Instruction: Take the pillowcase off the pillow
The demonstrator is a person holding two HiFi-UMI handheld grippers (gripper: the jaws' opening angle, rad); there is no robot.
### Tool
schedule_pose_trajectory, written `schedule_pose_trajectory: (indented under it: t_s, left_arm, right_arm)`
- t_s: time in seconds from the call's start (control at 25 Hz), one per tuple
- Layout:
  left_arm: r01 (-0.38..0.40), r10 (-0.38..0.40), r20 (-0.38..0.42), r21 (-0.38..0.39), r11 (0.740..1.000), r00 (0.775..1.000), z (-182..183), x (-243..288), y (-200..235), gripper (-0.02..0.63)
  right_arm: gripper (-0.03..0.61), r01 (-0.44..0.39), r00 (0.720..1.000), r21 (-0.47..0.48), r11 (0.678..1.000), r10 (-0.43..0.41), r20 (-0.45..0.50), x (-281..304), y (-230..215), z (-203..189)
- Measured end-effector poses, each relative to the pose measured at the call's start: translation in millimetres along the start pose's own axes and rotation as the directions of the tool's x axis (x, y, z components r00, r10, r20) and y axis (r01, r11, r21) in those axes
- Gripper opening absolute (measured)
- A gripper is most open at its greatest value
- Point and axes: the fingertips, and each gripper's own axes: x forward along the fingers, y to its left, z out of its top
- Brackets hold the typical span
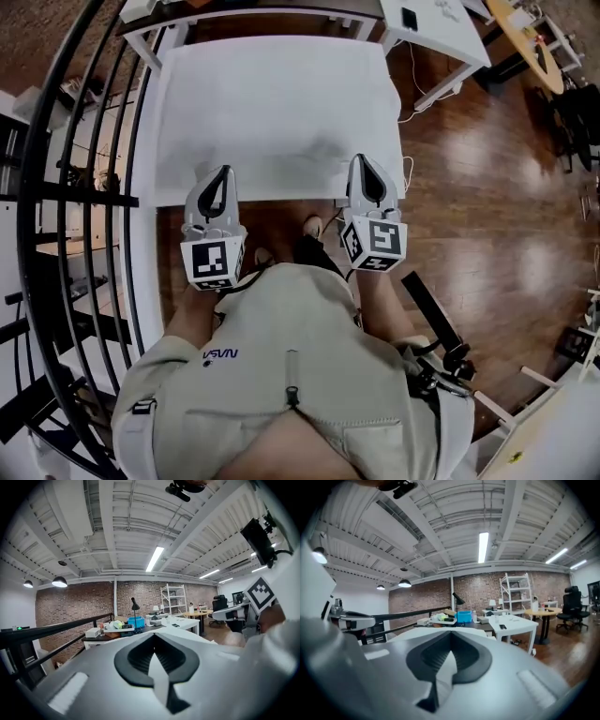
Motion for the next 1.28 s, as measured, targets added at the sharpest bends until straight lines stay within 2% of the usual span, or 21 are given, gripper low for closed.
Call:
schedule_pose_trajectory:
  t_s: [0.2, 0.4, 0.96, 1.28]
  left_arm:
    - [0.015, -0.014, 0.029, -0.033, 0.999, 0.999, -2.9, -29.0, -3.5, 0.006]
    - [0.004, -0.002, 0.048, -0.032, 0.999, 0.999, 0.4, -40.7, -14.6, 0.006]
    - [-0.007, 0.007, 0.016, -0.03, 1.0, 1.0, -1.1, -22.4, -58.3, 0.006]
    - [-0.011, 0.012, 0.005, -0.048, 0.999, 1.0, -4.4, -18.7, -68.4, 0.006]
  right_arm:
    - [0.002, 0.028, 1.0, -0.002, 1.0, -0.028, -0.007, -36.2, 18.2, -13.7]
    - [0.002, 0.011, 1.0, 0.0, 1.0, -0.011, 0.006, -48.8, 20.8, -17.9]
    - [0.0, -0.053, 0.998, -0.028, 0.998, 0.054, 0.012, -53.9, -2.6, -19.1]
    - [0.0, -0.057, 0.998, -0.027, 0.998, 0.057, 0.007, -55.4, -14.8, -22.9]
